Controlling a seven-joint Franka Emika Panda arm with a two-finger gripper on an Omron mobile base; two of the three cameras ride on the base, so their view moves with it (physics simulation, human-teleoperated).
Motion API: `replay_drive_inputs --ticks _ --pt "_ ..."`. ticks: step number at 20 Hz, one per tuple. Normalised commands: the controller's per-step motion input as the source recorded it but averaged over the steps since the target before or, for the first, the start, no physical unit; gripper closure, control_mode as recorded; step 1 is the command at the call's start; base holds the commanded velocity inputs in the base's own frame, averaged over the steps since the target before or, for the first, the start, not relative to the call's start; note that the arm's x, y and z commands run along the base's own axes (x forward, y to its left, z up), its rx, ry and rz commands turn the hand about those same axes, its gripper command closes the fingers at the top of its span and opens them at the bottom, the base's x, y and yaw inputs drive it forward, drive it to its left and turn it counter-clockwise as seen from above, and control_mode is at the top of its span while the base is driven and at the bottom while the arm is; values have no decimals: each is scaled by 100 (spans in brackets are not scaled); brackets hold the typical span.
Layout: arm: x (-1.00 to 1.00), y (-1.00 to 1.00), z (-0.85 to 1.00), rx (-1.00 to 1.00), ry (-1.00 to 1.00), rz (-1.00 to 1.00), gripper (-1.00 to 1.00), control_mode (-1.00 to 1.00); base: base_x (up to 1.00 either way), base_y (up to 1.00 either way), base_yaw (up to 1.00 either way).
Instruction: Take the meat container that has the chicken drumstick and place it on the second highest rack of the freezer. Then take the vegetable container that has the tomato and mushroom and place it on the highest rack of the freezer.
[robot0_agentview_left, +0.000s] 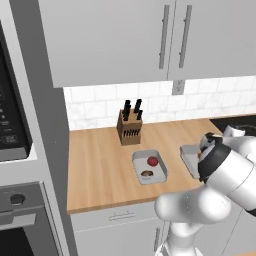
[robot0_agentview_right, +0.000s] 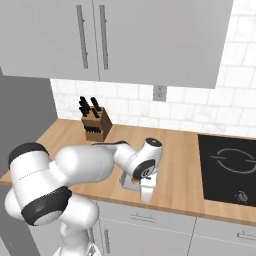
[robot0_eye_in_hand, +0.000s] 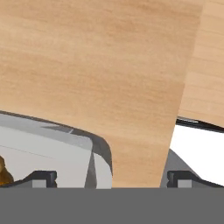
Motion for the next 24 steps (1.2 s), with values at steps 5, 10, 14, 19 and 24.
replay_drive_inputs --ticks 5,10,14,19,24 --pt "0 0 -34 0 -1 0 -100 -100 0 0 0" --pt "0 1 -23 0 -17 0 -100 -100 0 0 0" --pt "0 26 0 0 -7 -2 -100 -100 0 0 0" --pt "0 41 0 -4 0 -5 -100 -100 0 0 0" --pt "-2 16 -2 -2 -1 -1 -100 -100 0 0 0"
